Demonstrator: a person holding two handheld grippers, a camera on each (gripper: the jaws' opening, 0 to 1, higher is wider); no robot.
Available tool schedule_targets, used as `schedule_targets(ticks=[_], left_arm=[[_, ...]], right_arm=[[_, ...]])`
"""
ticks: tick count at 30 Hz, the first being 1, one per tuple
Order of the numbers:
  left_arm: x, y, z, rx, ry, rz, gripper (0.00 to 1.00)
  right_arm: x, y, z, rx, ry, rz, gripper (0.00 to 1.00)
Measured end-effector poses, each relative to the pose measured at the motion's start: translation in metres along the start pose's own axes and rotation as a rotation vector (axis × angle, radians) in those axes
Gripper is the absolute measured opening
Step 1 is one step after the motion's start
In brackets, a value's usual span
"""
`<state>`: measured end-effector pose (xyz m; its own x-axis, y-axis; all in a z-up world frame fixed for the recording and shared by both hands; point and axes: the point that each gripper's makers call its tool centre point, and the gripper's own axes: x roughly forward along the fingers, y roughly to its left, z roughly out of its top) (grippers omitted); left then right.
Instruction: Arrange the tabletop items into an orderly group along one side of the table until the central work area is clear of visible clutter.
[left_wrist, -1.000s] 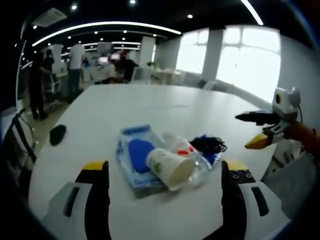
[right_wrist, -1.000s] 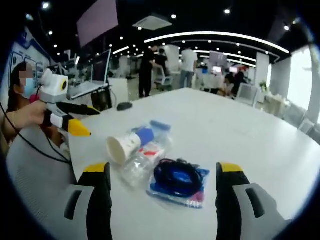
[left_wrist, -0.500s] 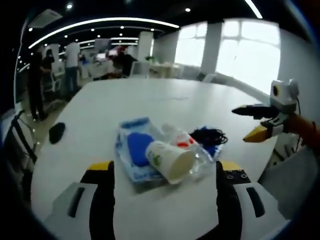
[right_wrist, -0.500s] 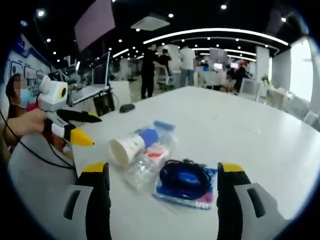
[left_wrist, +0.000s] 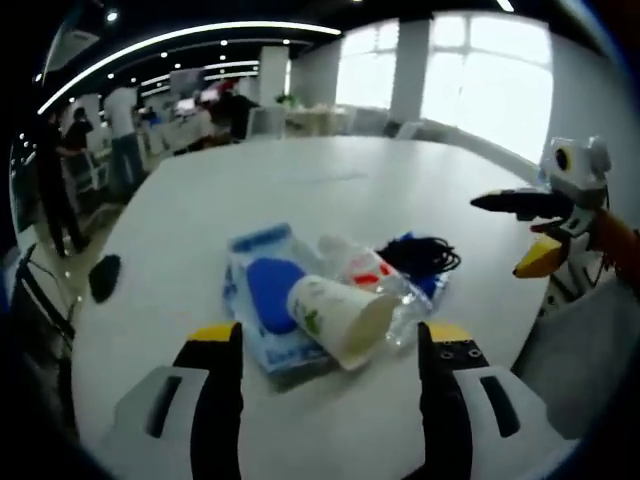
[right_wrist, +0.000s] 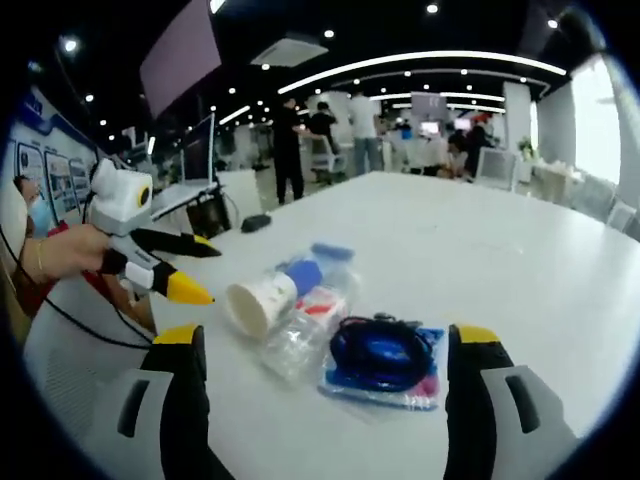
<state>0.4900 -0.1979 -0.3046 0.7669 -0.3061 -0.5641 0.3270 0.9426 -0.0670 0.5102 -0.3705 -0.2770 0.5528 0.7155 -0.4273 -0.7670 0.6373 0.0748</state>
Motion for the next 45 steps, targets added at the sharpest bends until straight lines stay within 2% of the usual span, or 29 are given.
schedule_targets(ticks=[7, 11, 14, 19, 22, 25, 29, 37, 40, 45], left_arm=[[0.011, 0.001, -0.001, 0.051, 0.023, -0.007, 0.61], [0.017, 0.003, -0.006, 0.091, 0.064, -0.012, 0.53], [0.019, 0.008, -0.012, 0.137, 0.106, 0.013, 0.46], [0.026, 0.005, -0.018, 0.096, 0.118, -0.009, 0.37], [0.028, 0.003, -0.025, 0.081, 0.159, -0.008, 0.34], [0.031, 0.0, -0.022, 0.058, 0.14, -0.015, 0.28], [0.036, -0.004, -0.025, 0.066, 0.154, -0.018, 0.23], [0.036, 0.008, -0.03, 0.008, 0.147, -0.003, 0.07], [0.035, 0.011, -0.03, 0.009, 0.145, 0.005, 0.01], [0.034, 0.014, -0.032, -0.009, 0.158, 0.012, 0.0]], right_arm=[[0.001, 0.0, -0.005, 0.016, 0.002, -0.016, 0.99], [0.002, 0.002, -0.011, 0.023, 0.015, -0.01, 0.99], [0.003, 0.003, -0.012, 0.023, 0.018, -0.004, 0.99], [0.002, 0.001, -0.01, 0.034, 0.01, -0.006, 0.99], [0.002, 0.001, -0.012, 0.034, 0.021, -0.002, 0.99], [0.003, 0.003, -0.011, 0.029, 0.019, 0.002, 0.99], [0.004, 0.006, -0.011, 0.024, 0.021, 0.016, 0.99], [0.003, 0.005, -0.011, 0.02, 0.022, 0.012, 0.99], [0.003, 0.006, -0.012, 0.015, 0.026, 0.014, 0.99], [0.004, 0.008, -0.014, 0.012, 0.032, 0.022, 0.99]])
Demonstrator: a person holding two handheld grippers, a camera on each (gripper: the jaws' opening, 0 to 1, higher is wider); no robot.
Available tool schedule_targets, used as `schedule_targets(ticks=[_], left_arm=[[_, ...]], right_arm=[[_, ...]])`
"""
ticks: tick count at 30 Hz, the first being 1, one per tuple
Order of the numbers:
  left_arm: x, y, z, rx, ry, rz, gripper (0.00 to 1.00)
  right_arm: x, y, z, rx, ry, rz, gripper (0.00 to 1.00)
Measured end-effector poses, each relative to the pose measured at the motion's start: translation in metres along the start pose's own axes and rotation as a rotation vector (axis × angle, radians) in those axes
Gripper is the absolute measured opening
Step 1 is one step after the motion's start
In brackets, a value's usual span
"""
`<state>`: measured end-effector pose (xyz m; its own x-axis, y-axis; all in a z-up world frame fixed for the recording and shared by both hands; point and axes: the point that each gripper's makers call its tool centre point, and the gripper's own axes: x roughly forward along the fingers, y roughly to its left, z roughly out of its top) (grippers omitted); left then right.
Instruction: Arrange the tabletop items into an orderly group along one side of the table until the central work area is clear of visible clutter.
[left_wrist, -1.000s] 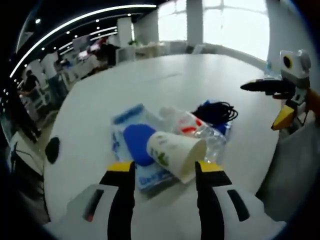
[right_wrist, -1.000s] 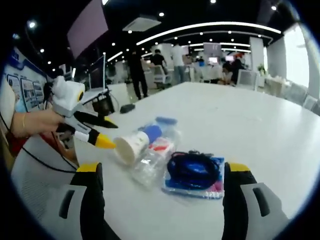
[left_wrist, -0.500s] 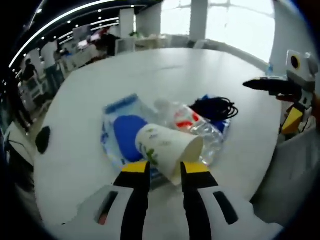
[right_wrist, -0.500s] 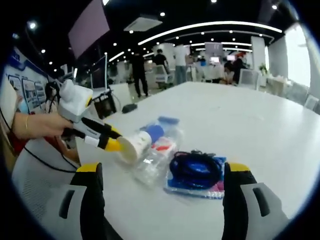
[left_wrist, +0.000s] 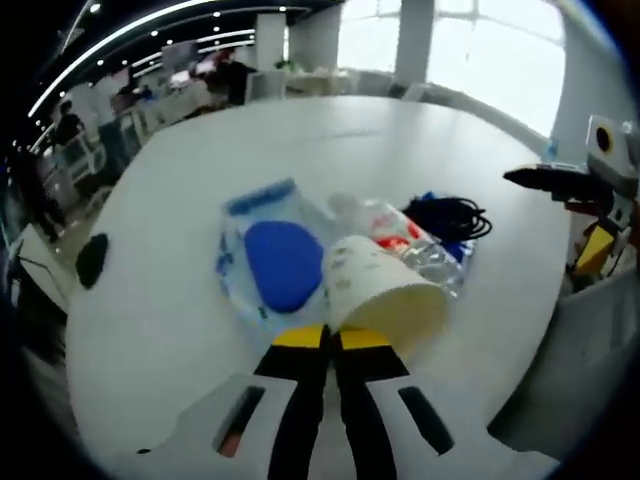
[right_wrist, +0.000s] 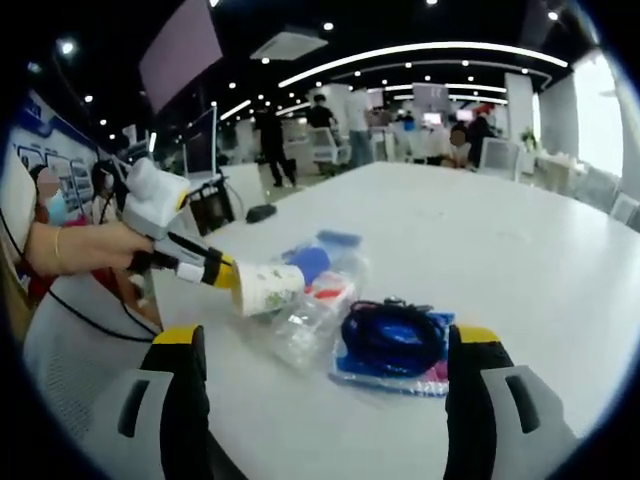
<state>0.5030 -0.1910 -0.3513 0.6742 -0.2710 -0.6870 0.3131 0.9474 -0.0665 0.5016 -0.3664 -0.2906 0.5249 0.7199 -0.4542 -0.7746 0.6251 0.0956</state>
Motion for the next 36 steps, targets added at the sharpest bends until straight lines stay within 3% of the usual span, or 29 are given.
schedule_targets(ticks=[10, 16, 18, 23, 36], left_arm=[[-0.009, -0.002, 0.003, 0.018, 0.005, -0.02, 0.0], [-0.02, -0.01, 0.005, -0.013, 0.009, -0.077, 0.0], [-0.024, -0.016, 0.007, -0.035, 0.006, -0.115, 0.0], [-0.034, -0.03, 0.011, 0.009, 0.021, -0.16, 0.0], [-0.049, -0.079, 0.024, 0.087, 0.01, -0.341, 0.0]], right_arm=[[0.001, 0.003, -0.002, -0.02, 0.009, 0.009, 0.99], [0.002, 0.005, -0.003, -0.045, 0.019, 0.018, 0.99], [0.003, 0.007, -0.004, -0.054, 0.025, 0.023, 0.99], [0.004, 0.013, -0.003, -0.069, 0.024, 0.048, 0.99], [0.006, 0.025, 0.0, -0.274, 0.018, 0.068, 0.98]])
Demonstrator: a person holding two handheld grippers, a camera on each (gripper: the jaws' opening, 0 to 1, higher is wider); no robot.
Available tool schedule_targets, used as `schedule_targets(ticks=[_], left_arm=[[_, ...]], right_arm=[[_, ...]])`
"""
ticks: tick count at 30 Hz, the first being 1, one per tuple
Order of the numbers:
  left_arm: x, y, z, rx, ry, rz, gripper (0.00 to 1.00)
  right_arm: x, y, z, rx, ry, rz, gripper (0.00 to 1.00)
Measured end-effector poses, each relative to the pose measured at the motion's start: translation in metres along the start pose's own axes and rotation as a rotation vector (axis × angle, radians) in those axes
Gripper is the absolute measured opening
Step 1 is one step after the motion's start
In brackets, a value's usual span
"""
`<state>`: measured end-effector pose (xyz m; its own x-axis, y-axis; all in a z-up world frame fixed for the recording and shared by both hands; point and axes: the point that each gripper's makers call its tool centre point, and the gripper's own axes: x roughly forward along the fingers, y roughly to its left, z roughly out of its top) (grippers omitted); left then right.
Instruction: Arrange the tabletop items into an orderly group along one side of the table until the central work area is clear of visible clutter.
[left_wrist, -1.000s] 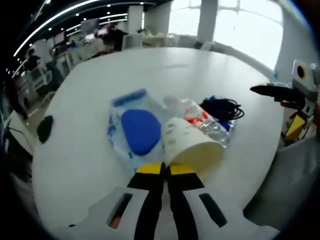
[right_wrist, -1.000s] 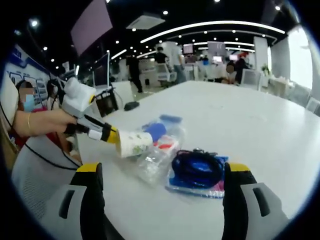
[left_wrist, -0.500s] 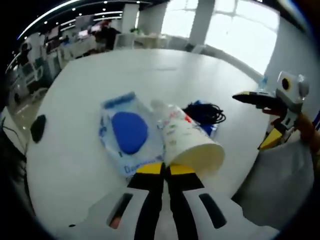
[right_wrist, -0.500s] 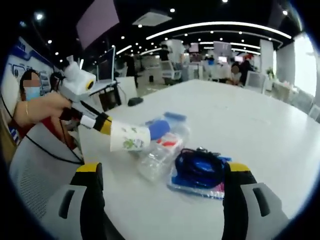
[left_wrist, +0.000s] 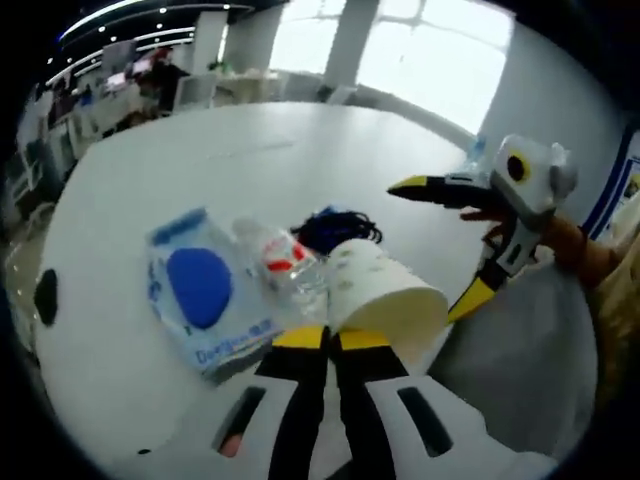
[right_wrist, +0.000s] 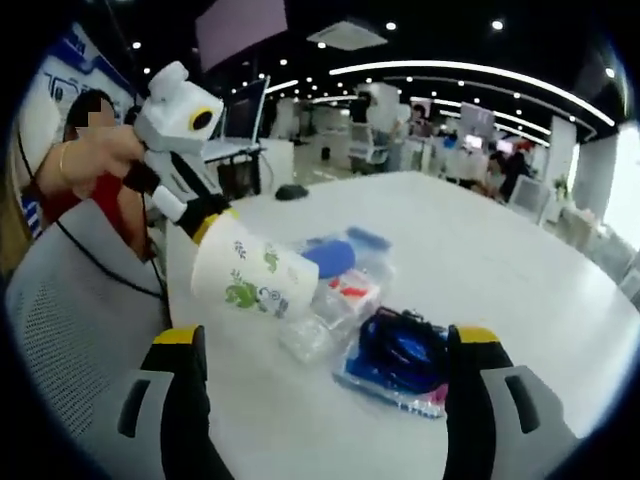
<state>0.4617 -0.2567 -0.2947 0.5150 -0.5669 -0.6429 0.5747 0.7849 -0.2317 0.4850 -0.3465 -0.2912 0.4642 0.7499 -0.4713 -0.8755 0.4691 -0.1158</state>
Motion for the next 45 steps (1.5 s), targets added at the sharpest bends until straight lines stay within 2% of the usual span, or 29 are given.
schedule_targets(ticks=[5, 11, 15, 21, 27, 35, 40, 43, 45], left_arm=[[-0.001, -0.013, 0.002, 0.022, 0.002, -0.038, 0.0], [-0.003, -0.021, 0.002, 0.038, 0.008, -0.067, 0.0], [-0.003, -0.024, -0.001, 0.058, 0.03, -0.072, 0.0], [-0.006, -0.031, 0.003, 0.044, 0.024, -0.095, 0.0], [-0.007, -0.034, 0.002, 0.039, 0.038, -0.096, 0.0], [-0.006, -0.04, 0.005, 0.041, 0.051, -0.108, 0.0], [-0.005, -0.043, 0.012, 0.035, 0.041, -0.125, 0.0], [-0.004, -0.045, 0.011, 0.035, 0.054, -0.134, 0.0], [-0.004, -0.045, 0.012, 0.041, 0.053, -0.132, 0.0]], right_arm=[[-0.001, 0.0, 0.008, -0.067, -0.028, -0.005, 0.95], [0.003, 0.01, 0.01, -0.253, -0.015, 0.011, 0.91], [0.005, 0.018, 0.009, -0.396, 0.001, 0.013, 0.82], [0.007, 0.028, 0.01, -0.502, -0.007, 0.041, 0.77], [0.008, 0.032, 0.007, -0.572, 0.004, 0.05, 0.73], [0.009, 0.041, 0.013, -0.635, -0.027, 0.07, 0.66], [0.008, 0.044, 0.013, -0.666, -0.03, 0.079, 0.55], [0.008, 0.044, 0.015, -0.678, -0.033, 0.075, 0.52], [0.008, 0.044, 0.014, -0.684, -0.03, 0.075, 0.47]])
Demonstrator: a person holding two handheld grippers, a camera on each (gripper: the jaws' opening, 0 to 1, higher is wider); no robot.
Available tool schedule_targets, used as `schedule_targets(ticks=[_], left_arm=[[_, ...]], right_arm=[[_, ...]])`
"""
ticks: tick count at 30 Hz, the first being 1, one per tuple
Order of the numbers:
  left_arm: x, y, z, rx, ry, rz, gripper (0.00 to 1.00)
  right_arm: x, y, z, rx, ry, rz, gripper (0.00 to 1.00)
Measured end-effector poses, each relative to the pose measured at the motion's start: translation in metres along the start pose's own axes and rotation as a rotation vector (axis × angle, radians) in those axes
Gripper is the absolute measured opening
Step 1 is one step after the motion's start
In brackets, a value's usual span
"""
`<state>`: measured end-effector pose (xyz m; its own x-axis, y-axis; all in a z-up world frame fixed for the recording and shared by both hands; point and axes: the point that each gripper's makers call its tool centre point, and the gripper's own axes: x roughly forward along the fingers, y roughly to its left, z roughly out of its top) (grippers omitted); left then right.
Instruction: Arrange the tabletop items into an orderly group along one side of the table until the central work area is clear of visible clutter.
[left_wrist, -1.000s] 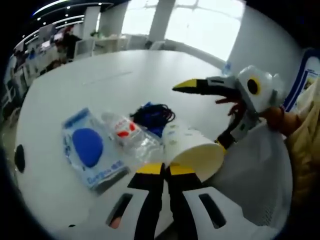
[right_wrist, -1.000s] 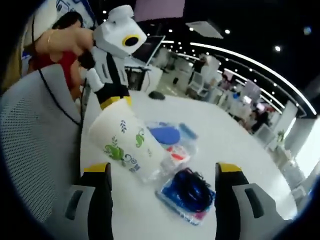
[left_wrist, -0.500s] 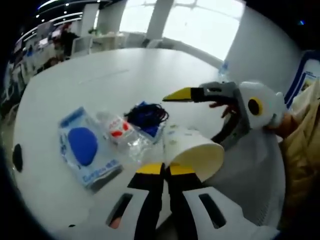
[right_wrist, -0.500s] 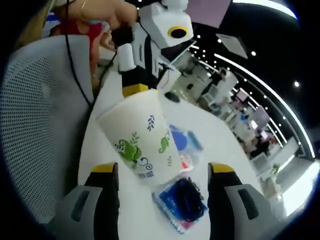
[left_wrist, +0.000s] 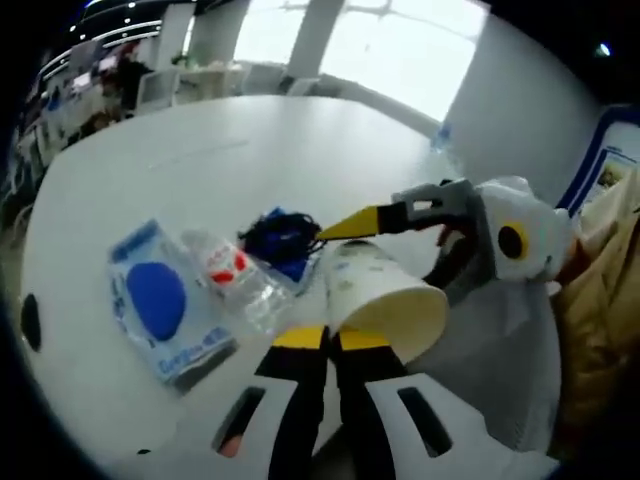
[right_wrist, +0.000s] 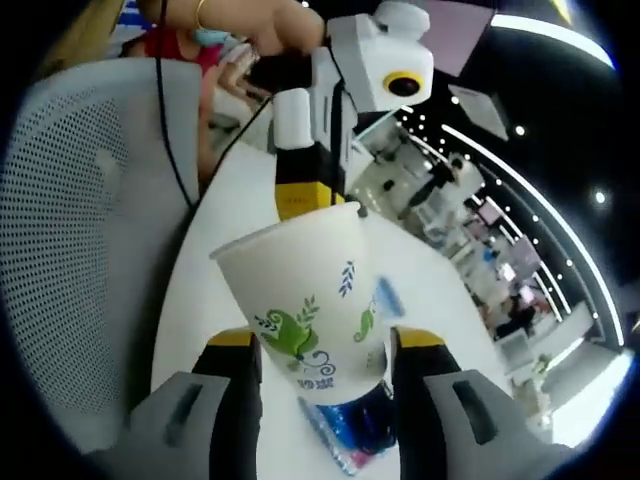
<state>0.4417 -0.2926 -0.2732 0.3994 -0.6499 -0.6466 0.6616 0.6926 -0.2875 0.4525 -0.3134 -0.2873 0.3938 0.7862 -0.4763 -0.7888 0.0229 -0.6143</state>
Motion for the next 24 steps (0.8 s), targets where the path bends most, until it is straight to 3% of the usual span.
schedule_targets(ticks=[8, 14, 20, 24], left_arm=[[0.0, 0.005, 0.009, 0.01, -0.031, 0.02, 0.0], [0.0, 0.009, 0.018, 0.015, -0.072, 0.047, 0.06], [-0.005, 0.021, 0.027, -0.021, -0.129, 0.092, 0.26], [-0.01, 0.03, 0.034, -0.042, -0.179, 0.129, 0.3]], right_arm=[[-0.001, 0.0, -0.003, 0.001, 0.017, 0.004, 0.43], [-0.001, -0.002, -0.003, 0.032, 0.012, 0.005, 0.41], [-0.002, -0.005, -0.011, 0.059, 0.041, -0.003, 0.4], [-0.003, -0.012, -0.02, 0.091, 0.075, -0.031, 0.4]])
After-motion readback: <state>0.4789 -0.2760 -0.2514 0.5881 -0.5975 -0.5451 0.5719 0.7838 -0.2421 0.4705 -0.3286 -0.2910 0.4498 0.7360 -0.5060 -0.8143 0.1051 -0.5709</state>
